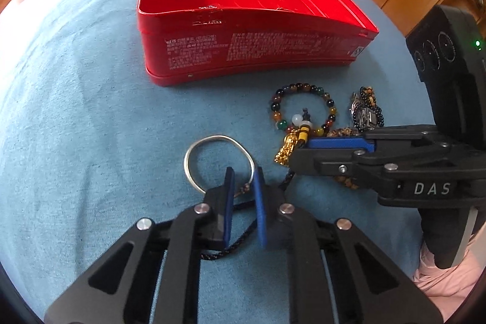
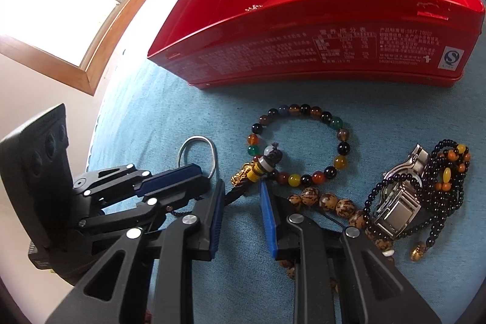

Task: Organize jewelry
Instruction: 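Grasp the gold charm bead strand with the right tool and lift, then drop key ring into tin with left tool while right drops gold charm strand, then move both tools back to the bracelets beside the tin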

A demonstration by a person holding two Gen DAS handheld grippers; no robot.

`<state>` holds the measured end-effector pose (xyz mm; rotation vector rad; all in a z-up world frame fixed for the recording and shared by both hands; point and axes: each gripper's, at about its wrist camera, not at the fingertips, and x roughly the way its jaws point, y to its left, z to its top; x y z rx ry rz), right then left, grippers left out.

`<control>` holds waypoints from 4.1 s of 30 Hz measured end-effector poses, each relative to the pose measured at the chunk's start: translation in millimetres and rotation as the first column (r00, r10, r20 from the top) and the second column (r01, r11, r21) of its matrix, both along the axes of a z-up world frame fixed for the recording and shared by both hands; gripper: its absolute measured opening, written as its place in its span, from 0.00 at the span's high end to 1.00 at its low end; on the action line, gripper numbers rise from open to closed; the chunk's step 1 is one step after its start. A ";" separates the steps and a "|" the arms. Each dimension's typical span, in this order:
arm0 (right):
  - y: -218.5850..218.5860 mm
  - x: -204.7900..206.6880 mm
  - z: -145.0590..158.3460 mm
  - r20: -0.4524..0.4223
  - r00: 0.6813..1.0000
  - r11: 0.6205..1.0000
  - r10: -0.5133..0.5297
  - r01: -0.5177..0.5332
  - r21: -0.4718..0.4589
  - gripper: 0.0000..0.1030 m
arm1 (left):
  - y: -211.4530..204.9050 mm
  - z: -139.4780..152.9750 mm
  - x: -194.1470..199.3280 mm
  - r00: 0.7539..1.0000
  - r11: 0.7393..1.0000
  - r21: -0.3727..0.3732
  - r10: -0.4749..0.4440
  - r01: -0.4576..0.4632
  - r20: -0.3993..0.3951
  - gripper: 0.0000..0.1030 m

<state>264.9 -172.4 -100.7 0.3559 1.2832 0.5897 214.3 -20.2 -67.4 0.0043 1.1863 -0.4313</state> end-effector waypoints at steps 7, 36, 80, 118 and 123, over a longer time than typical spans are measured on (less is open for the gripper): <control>3.7 0.8 0.9 0.011 1.000 1.000 -0.003 0.003 -0.014 0.78 | 12.1 -1.3 5.7 0.997 0.997 0.030 0.070 -0.071 0.027 0.97; 8.0 -17.9 35.7 0.144 0.990 1.000 0.011 -0.007 -0.023 0.94 | 23.3 19.1 -0.9 0.984 0.989 -0.059 0.142 -0.136 0.104 0.97; -52.1 147.3 62.8 0.169 0.974 0.983 -0.148 0.163 -0.079 0.77 | -26.1 39.5 185.6 0.977 0.978 -0.069 0.201 -0.197 0.071 0.91; -103.4 -50.2 65.6 0.236 0.968 0.988 -0.086 0.113 -0.105 0.77 | -23.7 23.4 10.8 0.983 0.983 0.010 0.182 -0.183 0.033 0.74; -104.3 -64.8 46.8 0.188 0.978 0.990 -0.087 0.106 -0.092 0.79 | -36.0 15.1 15.6 0.986 0.986 0.024 0.162 -0.163 0.028 0.74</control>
